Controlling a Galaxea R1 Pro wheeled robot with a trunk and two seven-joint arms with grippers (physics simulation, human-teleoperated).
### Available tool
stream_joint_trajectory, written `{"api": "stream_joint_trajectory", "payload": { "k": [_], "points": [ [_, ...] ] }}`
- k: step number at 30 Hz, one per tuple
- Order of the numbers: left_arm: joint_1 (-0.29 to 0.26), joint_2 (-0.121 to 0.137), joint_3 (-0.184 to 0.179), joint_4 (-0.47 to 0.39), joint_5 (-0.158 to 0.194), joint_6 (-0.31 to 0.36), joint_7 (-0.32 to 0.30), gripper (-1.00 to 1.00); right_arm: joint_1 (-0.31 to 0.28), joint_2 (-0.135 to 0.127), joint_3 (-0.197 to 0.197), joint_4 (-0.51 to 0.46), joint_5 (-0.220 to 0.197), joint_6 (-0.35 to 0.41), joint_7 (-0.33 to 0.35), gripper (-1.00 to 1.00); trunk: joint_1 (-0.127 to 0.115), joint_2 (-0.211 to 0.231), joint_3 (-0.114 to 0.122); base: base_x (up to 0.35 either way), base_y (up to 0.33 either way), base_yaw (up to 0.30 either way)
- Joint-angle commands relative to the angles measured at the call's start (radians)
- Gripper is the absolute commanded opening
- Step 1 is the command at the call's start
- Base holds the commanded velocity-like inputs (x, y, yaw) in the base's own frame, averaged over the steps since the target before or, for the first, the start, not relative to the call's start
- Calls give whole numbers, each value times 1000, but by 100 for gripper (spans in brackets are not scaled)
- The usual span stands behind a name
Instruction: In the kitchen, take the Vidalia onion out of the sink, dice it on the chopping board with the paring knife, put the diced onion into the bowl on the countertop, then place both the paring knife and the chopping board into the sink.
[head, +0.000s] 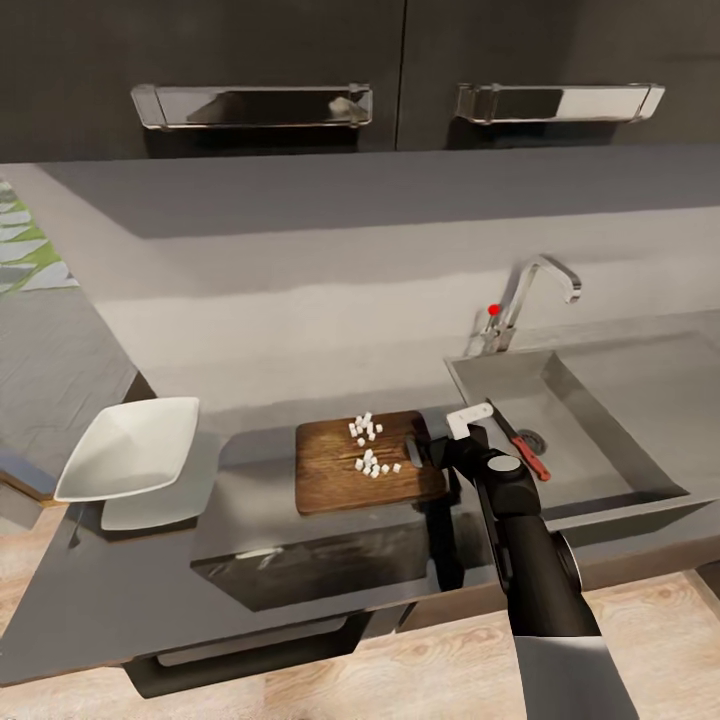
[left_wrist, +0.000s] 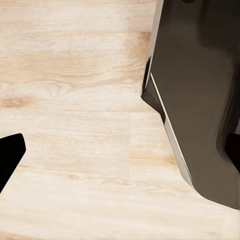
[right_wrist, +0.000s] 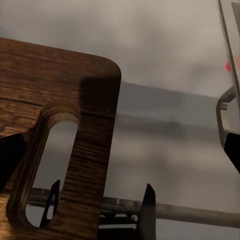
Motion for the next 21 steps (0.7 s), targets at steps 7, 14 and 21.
{"api": "stream_joint_trajectory", "payload": {
  "k": [7,14,21],
  "points": [
    [0,1,-9,-2,3,0,8,100,-1,1,-2,-2,10,2,10,100,1,-2,-3,0,-2,9],
    [0,1,-8,-2,3,-1,8,100,-1,1,-2,-1,10,1,11,100,1,-2,-3,0,0,-15],
    [0,1,-8,1,3,0,8,100,-1,1,-2,-2,10,1,11,100,1,-2,-1,0,0,-114]
  ]
}}
